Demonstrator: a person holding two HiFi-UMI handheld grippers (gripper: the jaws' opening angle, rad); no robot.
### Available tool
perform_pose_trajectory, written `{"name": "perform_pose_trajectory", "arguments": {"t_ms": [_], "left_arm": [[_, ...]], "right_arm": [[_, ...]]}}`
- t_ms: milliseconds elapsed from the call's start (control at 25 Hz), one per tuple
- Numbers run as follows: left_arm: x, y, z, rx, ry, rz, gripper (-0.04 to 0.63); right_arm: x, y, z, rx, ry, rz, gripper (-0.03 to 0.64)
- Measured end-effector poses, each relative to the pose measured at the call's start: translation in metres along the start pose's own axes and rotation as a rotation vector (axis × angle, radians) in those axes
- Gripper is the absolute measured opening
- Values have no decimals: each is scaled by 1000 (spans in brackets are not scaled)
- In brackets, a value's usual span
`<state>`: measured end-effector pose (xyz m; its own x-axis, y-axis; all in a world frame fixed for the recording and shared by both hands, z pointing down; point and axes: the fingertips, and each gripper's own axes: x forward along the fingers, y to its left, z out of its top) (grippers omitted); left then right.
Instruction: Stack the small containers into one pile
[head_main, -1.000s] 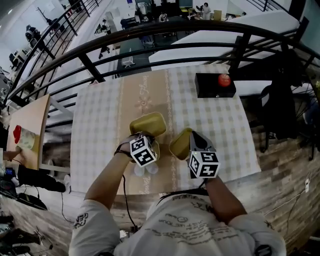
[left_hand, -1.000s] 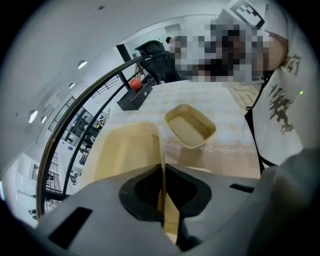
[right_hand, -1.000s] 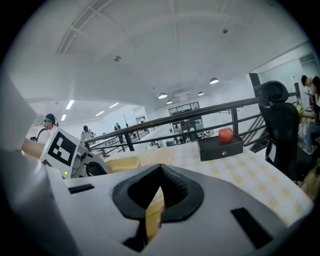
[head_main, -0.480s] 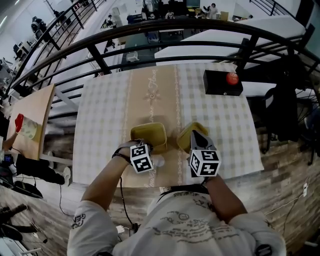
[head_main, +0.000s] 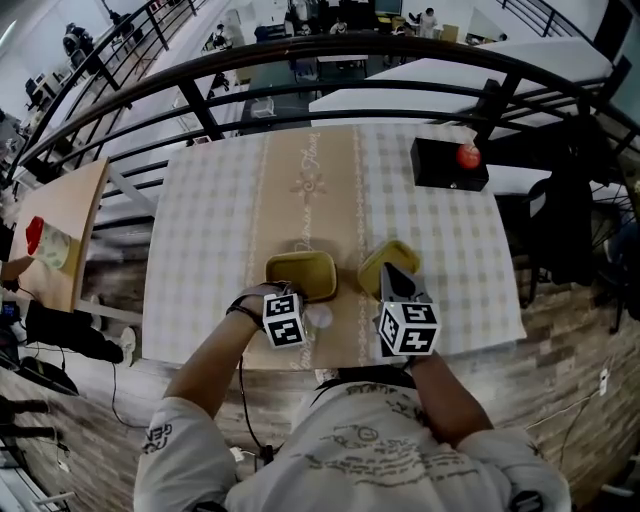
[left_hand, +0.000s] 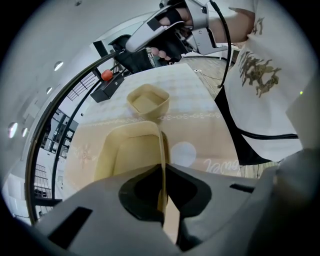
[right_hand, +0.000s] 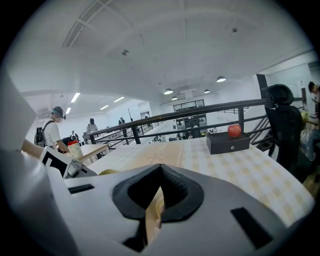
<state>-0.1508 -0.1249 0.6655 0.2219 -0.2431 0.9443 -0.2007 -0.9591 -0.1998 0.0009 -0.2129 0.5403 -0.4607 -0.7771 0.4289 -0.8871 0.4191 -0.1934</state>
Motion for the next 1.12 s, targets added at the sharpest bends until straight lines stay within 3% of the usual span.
{"name": "perform_pose_trajectory", "arguments": {"t_ms": [560, 1120], "left_arm": [[13, -8, -1, 16, -16, -37, 12], [22, -11, 1, -29, -80, -84, 12]], "right_arm": [[-4, -7, -7, 1, 16, -39, 0], [-3, -10, -11, -6, 29, -51, 0]]}}
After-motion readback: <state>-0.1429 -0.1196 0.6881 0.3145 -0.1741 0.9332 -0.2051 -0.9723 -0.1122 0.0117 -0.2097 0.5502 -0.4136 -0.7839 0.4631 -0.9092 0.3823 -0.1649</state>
